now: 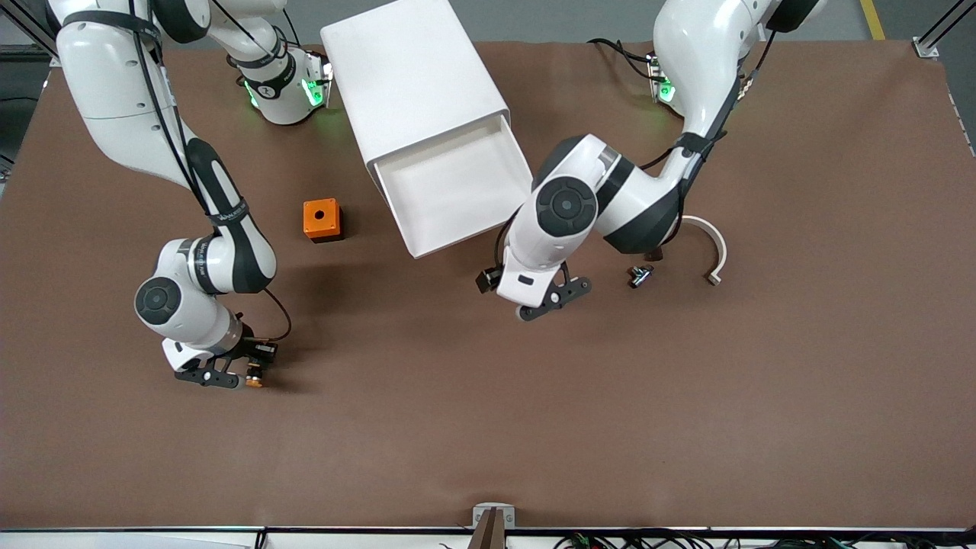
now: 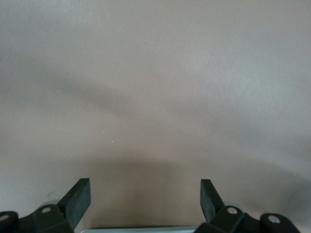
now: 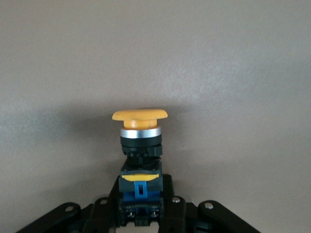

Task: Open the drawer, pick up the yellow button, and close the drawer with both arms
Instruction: 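Lower the button onto the table while the left gripper pushes the drawer, then push the drawer closed with the left gripper while the right gripper retracts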

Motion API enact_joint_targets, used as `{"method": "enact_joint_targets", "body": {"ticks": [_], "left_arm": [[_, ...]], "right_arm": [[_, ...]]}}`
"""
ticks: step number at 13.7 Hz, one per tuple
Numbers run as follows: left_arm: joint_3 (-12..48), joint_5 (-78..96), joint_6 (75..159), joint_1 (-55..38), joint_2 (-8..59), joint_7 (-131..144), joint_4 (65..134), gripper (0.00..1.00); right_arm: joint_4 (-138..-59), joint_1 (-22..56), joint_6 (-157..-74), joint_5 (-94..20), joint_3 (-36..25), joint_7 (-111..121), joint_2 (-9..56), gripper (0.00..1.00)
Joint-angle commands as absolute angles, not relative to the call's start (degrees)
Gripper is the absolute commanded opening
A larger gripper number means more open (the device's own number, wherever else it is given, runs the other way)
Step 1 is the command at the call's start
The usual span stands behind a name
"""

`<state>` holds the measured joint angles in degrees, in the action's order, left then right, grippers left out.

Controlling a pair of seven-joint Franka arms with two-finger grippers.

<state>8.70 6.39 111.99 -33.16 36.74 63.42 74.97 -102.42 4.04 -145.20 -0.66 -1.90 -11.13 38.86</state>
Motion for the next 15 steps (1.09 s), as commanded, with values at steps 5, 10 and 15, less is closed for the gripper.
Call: {"method": "enact_joint_targets", "body": {"ticks": [5, 10, 15], "left_arm": [[8.53, 3.7, 112.06, -38.66, 34.45, 70.39, 79.01, 0.99], [8.61, 3.52, 108.29, -42.53, 34.01, 75.49, 78.84, 0.99], [9.92, 3.78, 105.91, -45.44, 33.22, 81.37, 78.84, 0.99]], "right_arm": [[-100.9, 2.2, -143.01, -0.97, -0.88, -9.23, 38.42, 1.0], [-99.68, 2.37, -129.5, -1.05, -0.7, -9.23, 30.78, 1.0], [-89.58, 2.2, -108.59, -0.97, -0.7, -7.04, 26.2, 1.0]]}}
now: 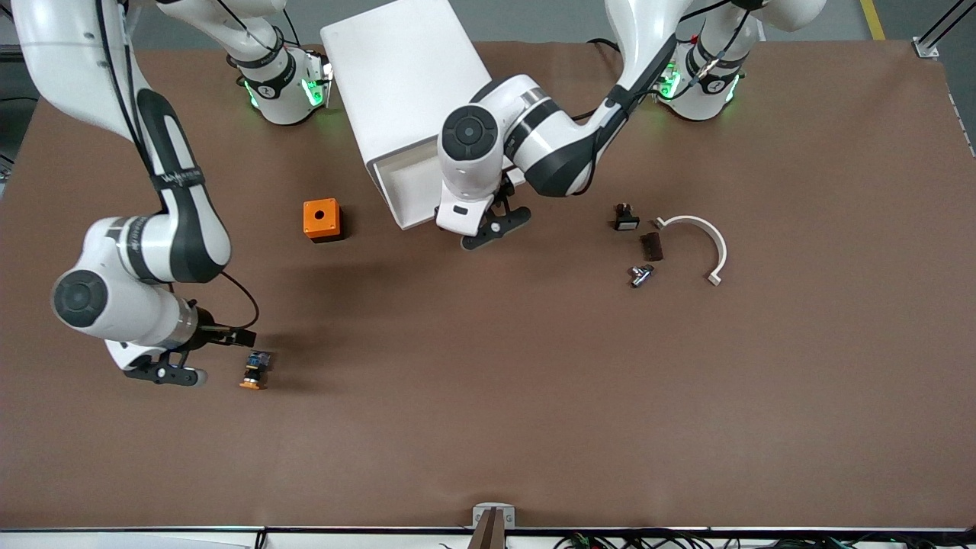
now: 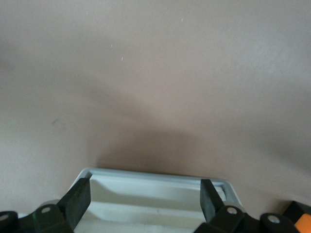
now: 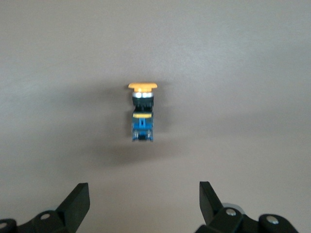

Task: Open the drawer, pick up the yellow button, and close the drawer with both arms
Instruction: 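Push the drawer closed with the left gripper while the right gripper retracts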

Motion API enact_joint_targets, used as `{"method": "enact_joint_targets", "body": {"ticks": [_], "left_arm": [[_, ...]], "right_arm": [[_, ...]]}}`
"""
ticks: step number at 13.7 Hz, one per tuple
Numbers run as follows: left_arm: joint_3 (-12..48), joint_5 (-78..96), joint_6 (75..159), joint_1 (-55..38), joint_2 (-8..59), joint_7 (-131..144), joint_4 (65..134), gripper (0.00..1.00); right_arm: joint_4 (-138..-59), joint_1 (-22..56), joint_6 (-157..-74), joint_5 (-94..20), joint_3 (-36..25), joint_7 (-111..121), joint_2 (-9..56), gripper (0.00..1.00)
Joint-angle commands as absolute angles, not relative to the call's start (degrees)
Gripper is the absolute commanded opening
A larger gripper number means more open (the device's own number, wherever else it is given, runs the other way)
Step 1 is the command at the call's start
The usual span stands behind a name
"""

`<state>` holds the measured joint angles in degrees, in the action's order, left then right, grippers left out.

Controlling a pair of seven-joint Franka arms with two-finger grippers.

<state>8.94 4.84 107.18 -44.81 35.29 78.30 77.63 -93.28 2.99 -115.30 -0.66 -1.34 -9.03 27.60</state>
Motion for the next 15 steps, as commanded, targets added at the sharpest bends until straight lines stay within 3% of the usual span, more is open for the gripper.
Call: {"method": "enact_joint_targets", "body": {"ticks": [1, 4, 10, 15], "left_arm": [[10.8, 4.04, 105.65, -45.53, 33.22, 82.69, 78.84, 0.99], [12.74, 4.74, 105.64, -45.53, 33.31, 85.51, 78.75, 0.99], [13.62, 11.24, 105.64, -45.62, 33.49, 85.69, 78.84, 0.99], [13.62, 15.47, 105.73, -45.7, 34.01, 87.53, 79.01, 0.99]], "right_arm": [[-87.21, 2.11, -104.28, -0.97, -0.88, -5.55, 25.5, 1.0], [-83.85, -0.34, -96.0, -0.79, -1.05, -0.98, 22.86, 1.0], [-83.76, -2.46, -88.95, 0.09, -1.23, 2.02, 16.27, 1.0], [-81.23, -3.25, -84.21, 0.09, -1.14, 2.02, 14.59, 1.0]]}}
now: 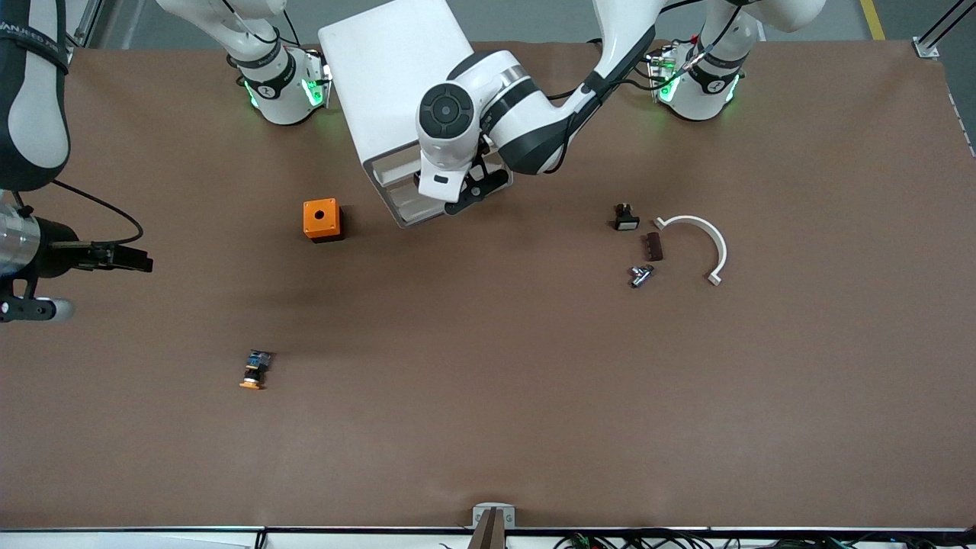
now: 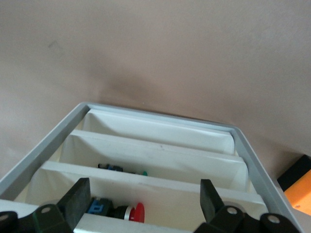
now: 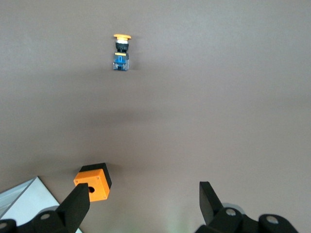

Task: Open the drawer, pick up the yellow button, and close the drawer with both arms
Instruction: 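Push the drawer closed with the left gripper while the right gripper retracts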

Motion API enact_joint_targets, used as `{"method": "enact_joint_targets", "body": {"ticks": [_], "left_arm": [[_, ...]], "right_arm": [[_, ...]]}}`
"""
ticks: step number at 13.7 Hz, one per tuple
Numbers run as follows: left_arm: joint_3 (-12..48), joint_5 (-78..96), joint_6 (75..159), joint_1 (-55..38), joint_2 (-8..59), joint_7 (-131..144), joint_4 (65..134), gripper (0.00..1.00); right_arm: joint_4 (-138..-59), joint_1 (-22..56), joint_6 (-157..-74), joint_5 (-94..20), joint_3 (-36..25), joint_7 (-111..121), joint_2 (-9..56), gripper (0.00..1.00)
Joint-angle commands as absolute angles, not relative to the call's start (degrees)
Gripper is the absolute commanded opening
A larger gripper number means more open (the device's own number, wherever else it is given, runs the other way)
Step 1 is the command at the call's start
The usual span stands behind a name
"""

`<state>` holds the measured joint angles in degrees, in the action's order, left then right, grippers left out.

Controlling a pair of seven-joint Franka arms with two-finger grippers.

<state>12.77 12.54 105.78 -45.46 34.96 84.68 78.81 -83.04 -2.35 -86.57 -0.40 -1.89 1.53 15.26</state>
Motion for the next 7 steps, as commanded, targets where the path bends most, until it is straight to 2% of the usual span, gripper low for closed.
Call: {"method": "enact_joint_targets", "body": {"ticks": [1, 7], "left_arm": [[13.71, 15.56, 105.73, -45.7, 34.1, 87.63, 79.27, 0.99], [14.68, 17.67, 106.0, -45.7, 35.16, 87.8, 79.89, 0.99]], "right_arm": [[-80.17, -3.25, -83.07, 0.09, -1.06, 2.02, 14.68, 1.0], [-79.8, -3.34, -83.32, -0.17, -0.97, 2.11, 14.94, 1.0]]}}
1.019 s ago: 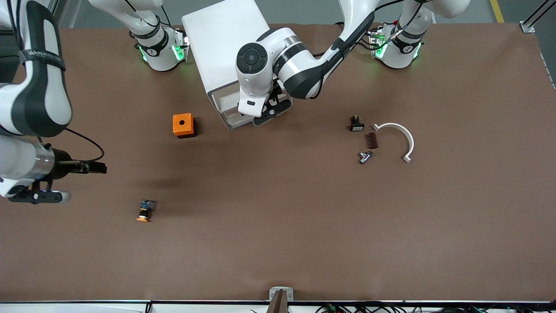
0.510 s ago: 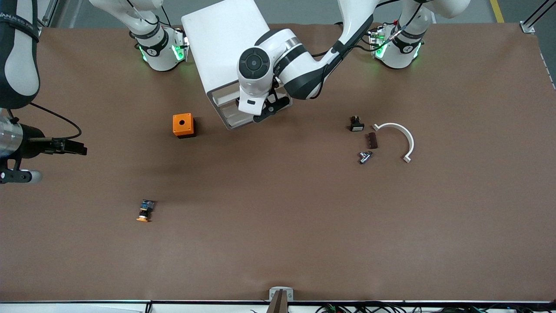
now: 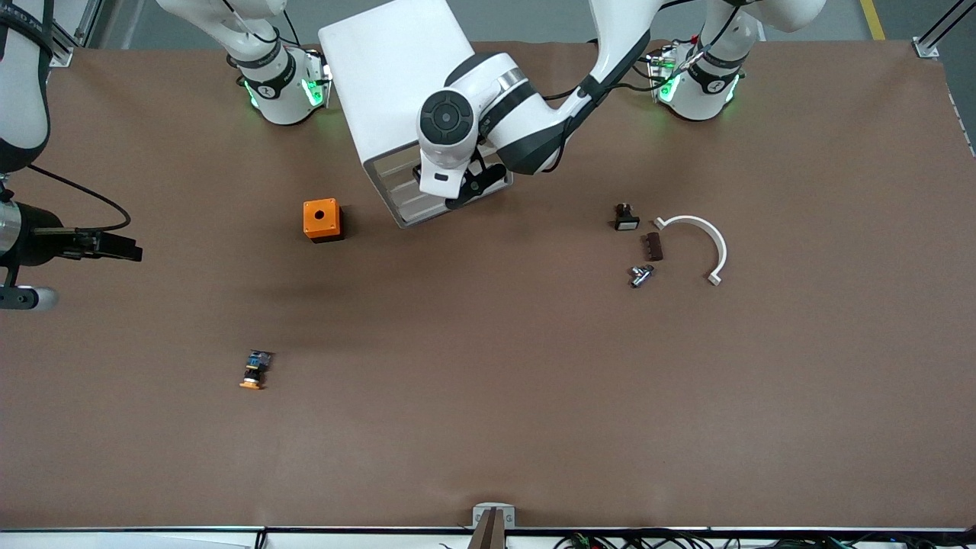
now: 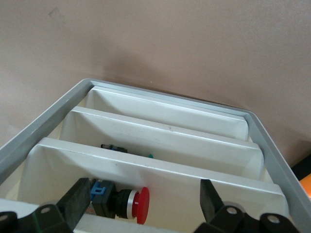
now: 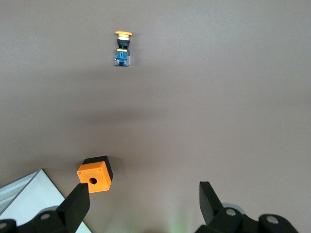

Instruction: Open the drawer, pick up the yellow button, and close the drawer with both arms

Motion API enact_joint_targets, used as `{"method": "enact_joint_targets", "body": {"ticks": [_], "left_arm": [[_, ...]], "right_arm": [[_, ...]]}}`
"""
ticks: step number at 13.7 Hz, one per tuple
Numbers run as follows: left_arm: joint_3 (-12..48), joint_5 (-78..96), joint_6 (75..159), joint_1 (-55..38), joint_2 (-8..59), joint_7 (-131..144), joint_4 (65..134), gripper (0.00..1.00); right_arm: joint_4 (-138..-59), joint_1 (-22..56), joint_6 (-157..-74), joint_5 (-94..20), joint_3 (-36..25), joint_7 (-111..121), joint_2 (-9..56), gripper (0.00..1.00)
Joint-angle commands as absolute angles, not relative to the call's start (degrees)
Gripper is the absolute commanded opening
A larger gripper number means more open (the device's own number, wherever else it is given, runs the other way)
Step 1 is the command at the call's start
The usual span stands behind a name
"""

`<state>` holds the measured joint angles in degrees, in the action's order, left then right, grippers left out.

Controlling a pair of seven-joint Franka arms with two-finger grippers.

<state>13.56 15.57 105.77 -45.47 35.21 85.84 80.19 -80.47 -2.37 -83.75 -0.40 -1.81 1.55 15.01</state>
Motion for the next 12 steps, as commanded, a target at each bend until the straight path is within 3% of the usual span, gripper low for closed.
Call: {"method": "enact_joint_targets", "body": {"ticks": [1, 7, 12], "left_arm": [[14.76, 18.36, 106.08, -45.7, 35.16, 87.8, 79.89, 0.99], [14.42, 17.5, 105.56, -44.56, 33.84, 87.45, 79.81, 0.99], [14.15, 12.92, 98.97, -36.06, 27.26, 85.17, 78.32, 0.99]], "right_arm": [[-79.72, -3.34, -83.41, 0.0, -0.97, 2.11, 15.03, 1.0], [-74.01, -3.43, -83.32, 0.0, -1.05, 1.58, 15.38, 1.0], [-73.83, -4.66, -80.35, -0.97, -1.06, 1.76, 13.89, 1.0]]}}
